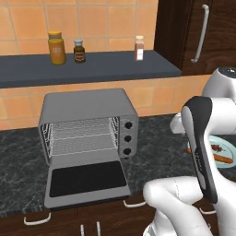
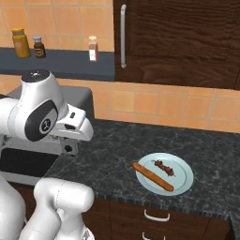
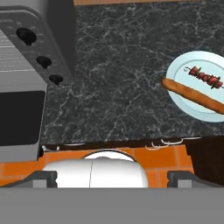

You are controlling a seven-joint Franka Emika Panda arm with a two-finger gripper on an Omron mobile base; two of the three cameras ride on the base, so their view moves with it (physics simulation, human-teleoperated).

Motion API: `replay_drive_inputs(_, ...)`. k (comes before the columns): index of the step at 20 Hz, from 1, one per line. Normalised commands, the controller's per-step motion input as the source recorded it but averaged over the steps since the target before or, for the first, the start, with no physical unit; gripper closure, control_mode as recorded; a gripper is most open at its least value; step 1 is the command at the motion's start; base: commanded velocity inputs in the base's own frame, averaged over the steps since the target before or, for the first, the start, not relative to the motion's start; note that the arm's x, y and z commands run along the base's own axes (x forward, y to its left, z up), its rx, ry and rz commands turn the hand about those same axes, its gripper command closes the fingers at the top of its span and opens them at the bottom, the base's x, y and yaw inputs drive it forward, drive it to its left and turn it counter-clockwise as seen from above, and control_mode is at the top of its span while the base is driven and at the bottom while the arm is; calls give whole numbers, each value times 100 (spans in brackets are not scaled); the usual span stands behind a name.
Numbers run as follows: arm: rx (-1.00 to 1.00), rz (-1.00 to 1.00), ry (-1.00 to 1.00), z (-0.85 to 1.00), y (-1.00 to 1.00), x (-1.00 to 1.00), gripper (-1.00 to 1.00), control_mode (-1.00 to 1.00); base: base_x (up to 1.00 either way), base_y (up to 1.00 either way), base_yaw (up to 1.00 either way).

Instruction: Pick up the kebab skewer and baguette bread, and place them inside the toaster oven. Close the toaster oven door and start by setting the timer.

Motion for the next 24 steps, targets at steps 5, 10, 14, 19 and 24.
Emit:
replay_drive_inputs(5,0,0,0,0,0,0,-100,-100,0,0,0)
replay_drive_inputs(10,-4,-1,-13,0,84,-18,-100,-100,0,0,0)
replay_drive_inputs(14,0,-4,-20,0,100,-3,-100,-100,0,0,0)
replay_drive_inputs(19,0,-3,-27,-2,79,0,-100,-100,0,0,0)
replay_drive_inputs(24,2,-1,-41,0,62,0,-100,-100,0,0,0)
